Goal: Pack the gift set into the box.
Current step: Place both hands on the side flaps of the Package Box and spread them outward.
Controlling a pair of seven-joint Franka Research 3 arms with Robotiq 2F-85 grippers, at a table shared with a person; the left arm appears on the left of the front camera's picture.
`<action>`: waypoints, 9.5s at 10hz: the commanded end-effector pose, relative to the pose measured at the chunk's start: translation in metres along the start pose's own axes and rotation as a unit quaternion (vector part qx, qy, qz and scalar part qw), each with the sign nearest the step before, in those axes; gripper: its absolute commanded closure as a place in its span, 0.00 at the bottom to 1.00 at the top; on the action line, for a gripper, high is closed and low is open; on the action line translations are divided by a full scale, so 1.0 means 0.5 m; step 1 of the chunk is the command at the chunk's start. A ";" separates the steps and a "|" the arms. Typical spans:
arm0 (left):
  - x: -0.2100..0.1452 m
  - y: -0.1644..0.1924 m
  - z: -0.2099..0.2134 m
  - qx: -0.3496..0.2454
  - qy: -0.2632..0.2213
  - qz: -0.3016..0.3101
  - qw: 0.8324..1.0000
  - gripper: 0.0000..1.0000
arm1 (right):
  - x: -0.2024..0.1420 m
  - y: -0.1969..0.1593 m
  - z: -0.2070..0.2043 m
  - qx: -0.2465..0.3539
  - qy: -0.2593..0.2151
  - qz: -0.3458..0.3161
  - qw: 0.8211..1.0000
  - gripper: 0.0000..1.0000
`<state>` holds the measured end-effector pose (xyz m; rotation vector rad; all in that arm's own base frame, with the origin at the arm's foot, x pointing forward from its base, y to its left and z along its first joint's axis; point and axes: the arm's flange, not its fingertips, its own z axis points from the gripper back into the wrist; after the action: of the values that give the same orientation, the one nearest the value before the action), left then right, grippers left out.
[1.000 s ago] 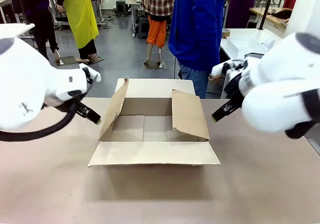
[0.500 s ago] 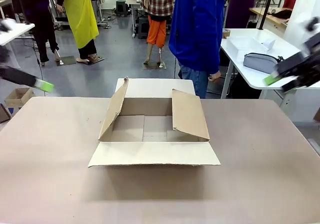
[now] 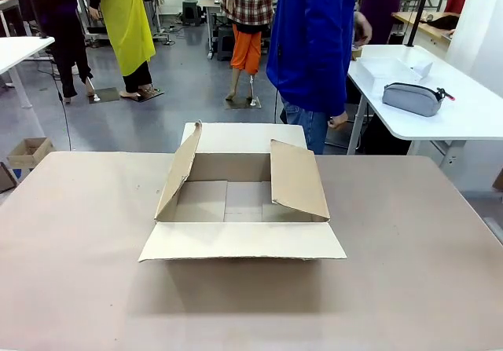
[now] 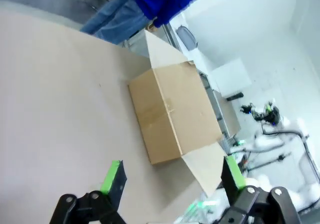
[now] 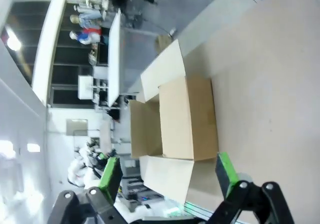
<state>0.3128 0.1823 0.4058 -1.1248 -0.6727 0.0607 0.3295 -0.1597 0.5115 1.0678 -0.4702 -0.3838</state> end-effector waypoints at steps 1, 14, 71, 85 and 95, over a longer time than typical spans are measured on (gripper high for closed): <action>0.033 -0.010 -0.046 -0.016 -0.006 0.048 0.999 0.00 | -0.012 -0.068 -0.036 0.031 -0.021 -0.002 0.999 0.00; 0.026 -0.326 -0.369 0.206 0.239 -0.123 0.941 0.00 | -0.234 0.243 -0.418 -0.150 0.125 0.375 0.906 0.00; 0.070 -0.151 -0.553 0.275 0.323 0.010 0.905 0.00 | -0.397 0.421 -0.871 -0.366 0.260 0.398 0.800 0.00; 0.070 -0.151 -0.553 0.275 0.323 0.010 0.905 0.00 | -0.381 0.313 -1.095 -0.613 0.159 0.396 0.664 0.00; 0.070 -0.151 -0.553 0.275 0.323 0.010 0.905 0.00 | -0.339 0.287 -1.046 -0.639 0.142 0.376 0.656 0.00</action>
<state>0.4665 -0.0639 0.4126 -0.5542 -0.0290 -0.1068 0.4800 0.3815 0.3877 -0.5214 -0.2159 0.2410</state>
